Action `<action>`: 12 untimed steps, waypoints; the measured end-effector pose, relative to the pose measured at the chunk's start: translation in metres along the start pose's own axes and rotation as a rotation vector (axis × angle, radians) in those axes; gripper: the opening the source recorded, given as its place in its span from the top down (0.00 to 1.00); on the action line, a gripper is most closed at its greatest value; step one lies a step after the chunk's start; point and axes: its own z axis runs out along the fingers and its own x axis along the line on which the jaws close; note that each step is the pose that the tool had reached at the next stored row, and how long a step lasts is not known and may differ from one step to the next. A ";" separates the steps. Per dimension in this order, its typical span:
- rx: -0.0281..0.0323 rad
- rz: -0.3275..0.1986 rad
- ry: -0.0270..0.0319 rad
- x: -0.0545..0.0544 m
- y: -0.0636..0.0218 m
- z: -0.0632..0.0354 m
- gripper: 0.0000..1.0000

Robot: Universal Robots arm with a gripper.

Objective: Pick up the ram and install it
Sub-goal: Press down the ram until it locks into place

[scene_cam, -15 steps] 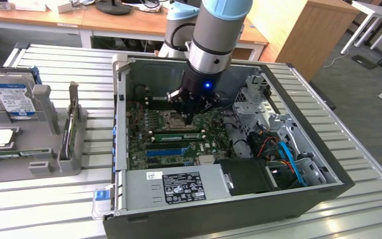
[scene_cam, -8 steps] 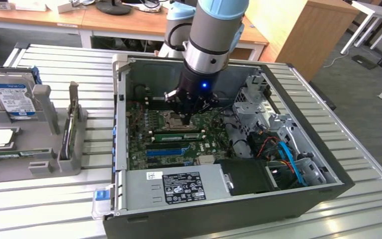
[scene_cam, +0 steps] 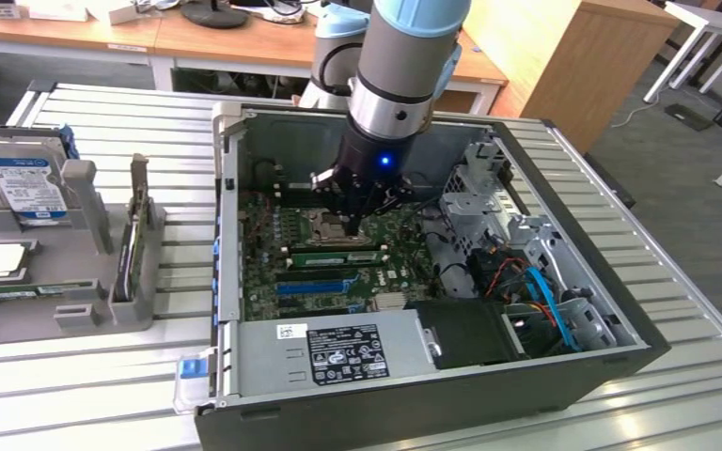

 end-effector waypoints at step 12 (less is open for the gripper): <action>0.0014 0.002 0.0129 0.000 0.0000 0.0000 0.89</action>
